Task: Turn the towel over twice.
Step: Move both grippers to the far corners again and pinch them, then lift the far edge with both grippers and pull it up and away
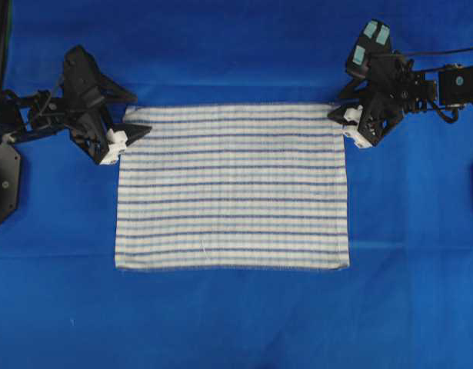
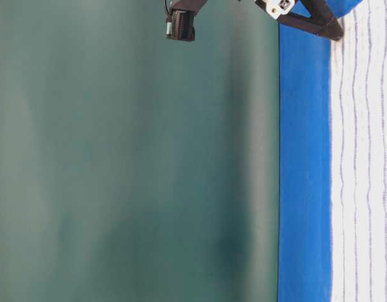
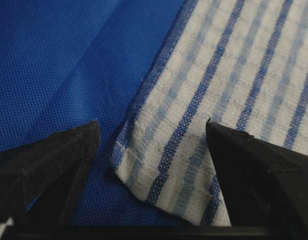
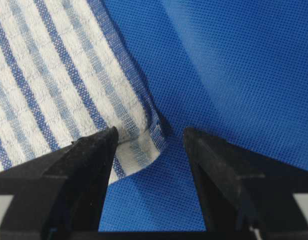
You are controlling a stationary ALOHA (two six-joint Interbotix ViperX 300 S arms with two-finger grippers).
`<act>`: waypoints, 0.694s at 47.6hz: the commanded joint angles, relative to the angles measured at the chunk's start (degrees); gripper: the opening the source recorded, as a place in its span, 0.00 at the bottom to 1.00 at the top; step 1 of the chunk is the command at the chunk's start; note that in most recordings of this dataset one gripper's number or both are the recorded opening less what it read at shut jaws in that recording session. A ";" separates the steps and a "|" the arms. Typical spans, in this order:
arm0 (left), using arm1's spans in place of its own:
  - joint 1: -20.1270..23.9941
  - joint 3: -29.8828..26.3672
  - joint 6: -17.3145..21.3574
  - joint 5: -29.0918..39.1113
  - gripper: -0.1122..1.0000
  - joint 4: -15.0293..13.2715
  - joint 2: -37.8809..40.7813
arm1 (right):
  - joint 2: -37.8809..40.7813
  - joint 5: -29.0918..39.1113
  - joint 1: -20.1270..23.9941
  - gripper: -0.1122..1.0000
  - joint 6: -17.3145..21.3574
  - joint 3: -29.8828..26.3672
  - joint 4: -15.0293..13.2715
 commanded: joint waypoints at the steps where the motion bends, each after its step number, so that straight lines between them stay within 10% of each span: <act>1: 0.35 -0.79 -0.26 -0.44 0.85 0.18 0.18 | -0.18 -0.09 -0.53 0.68 0.18 -0.79 -0.09; 10: 0.26 -0.70 -0.35 0.79 0.72 0.18 0.18 | -0.26 -0.09 -0.53 0.64 0.09 -0.70 -0.09; 22: -0.35 -0.97 -0.35 1.67 0.13 0.18 0.18 | -0.26 -0.44 -0.53 0.16 0.09 -0.62 -0.09; 33: -0.53 -0.97 -0.35 1.93 0.11 0.18 -0.09 | -0.44 -0.53 -0.53 0.16 0.26 -0.62 0.18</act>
